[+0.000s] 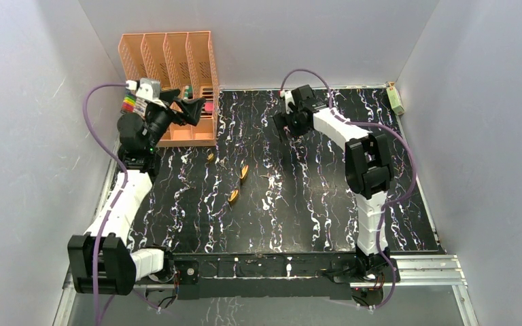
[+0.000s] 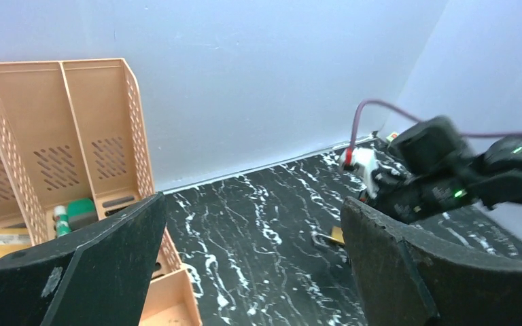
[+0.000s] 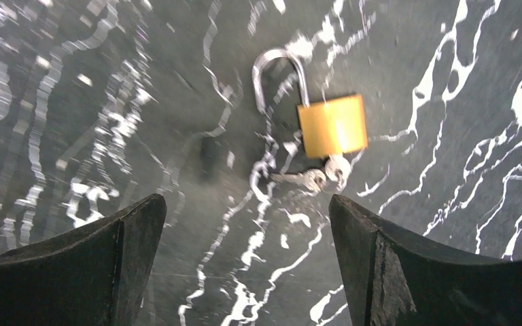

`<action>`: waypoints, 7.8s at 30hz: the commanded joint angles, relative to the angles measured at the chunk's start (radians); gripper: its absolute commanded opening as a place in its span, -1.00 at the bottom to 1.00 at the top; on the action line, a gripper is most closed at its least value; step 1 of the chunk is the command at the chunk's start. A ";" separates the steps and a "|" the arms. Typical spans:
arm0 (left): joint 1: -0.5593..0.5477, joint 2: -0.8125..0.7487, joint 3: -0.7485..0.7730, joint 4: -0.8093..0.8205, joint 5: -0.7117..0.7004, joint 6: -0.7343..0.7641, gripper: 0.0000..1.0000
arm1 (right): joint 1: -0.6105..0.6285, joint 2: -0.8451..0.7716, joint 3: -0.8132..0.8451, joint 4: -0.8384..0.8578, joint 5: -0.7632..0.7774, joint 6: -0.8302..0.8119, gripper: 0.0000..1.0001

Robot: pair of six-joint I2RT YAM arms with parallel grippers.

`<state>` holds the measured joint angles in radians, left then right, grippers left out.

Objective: Lock with the key
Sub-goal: Pick up the lock from the center of the board, then lock the lock.

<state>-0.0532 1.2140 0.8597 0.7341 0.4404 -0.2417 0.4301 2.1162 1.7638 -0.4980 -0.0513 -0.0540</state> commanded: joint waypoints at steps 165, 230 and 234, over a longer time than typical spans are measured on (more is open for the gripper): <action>-0.112 0.076 0.422 0.060 0.781 -0.577 0.54 | 0.085 -0.706 -0.410 1.134 -1.014 0.550 -1.00; -0.438 0.098 0.301 -0.284 0.624 -0.247 -1.00 | 0.219 -0.349 0.034 1.103 -1.002 0.614 -1.00; -0.441 0.094 0.309 -0.296 0.615 -0.238 -1.00 | 0.228 -0.344 0.030 1.138 -1.016 0.648 -1.00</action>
<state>-0.3149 1.2606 1.1900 0.5243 0.9550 -0.5041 0.5171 1.7565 1.7302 0.5243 -1.2831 0.5777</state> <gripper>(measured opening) 0.026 0.197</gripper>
